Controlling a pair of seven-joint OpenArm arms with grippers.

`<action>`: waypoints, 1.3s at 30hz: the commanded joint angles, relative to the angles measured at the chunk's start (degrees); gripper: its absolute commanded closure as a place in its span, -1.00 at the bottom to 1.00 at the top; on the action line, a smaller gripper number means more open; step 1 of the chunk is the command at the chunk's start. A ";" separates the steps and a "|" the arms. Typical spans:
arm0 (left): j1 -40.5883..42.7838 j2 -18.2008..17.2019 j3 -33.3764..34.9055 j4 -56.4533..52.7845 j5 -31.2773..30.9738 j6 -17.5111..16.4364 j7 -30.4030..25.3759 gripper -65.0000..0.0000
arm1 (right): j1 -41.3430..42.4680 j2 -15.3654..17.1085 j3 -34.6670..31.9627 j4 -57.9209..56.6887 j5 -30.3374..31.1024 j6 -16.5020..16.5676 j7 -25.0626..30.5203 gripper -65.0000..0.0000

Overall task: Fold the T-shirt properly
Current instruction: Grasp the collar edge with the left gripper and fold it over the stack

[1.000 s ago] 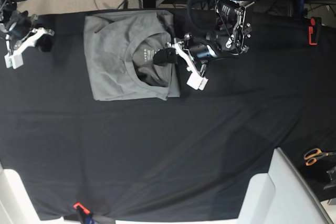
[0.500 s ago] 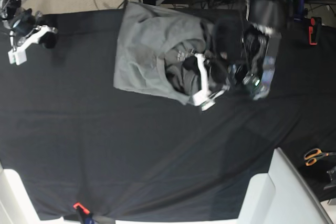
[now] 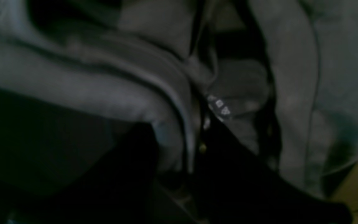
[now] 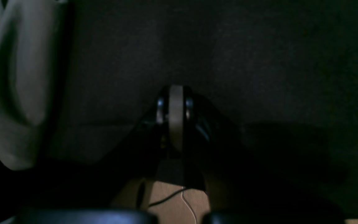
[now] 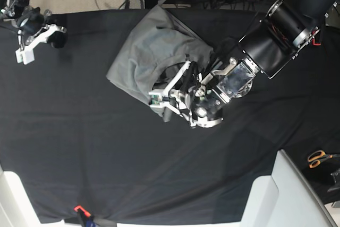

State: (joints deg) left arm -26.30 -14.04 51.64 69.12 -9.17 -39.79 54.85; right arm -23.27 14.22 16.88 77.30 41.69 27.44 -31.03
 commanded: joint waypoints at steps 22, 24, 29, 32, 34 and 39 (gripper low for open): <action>-6.00 8.90 1.86 -12.29 28.55 -0.21 -31.86 1.00 | -0.43 -1.51 0.65 0.99 0.64 -4.54 1.09 1.00; -6.18 9.78 1.77 -15.10 29.61 -0.21 -34.67 1.00 | -0.34 -1.51 0.65 0.99 0.64 -4.80 1.09 1.00; -8.82 11.80 1.77 -21.96 29.87 -0.21 -41.00 1.00 | 0.10 -1.51 0.74 0.99 0.64 -4.80 1.09 1.00; -10.93 12.68 1.77 -25.30 29.52 -0.21 -44.34 1.00 | 0.63 -1.51 0.65 0.99 0.64 -4.80 1.09 1.00; -12.24 13.56 1.77 -27.67 29.52 -0.21 -46.45 1.00 | 0.89 -1.51 0.65 0.90 0.64 -4.80 1.09 1.00; -14.71 16.28 1.86 -35.06 29.78 -0.21 -51.38 1.00 | 1.07 -1.51 0.65 0.90 0.64 -4.80 1.09 1.00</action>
State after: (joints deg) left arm -39.05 1.69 53.71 33.23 21.08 -40.53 4.69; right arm -22.28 12.03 17.26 77.28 41.67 22.26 -30.83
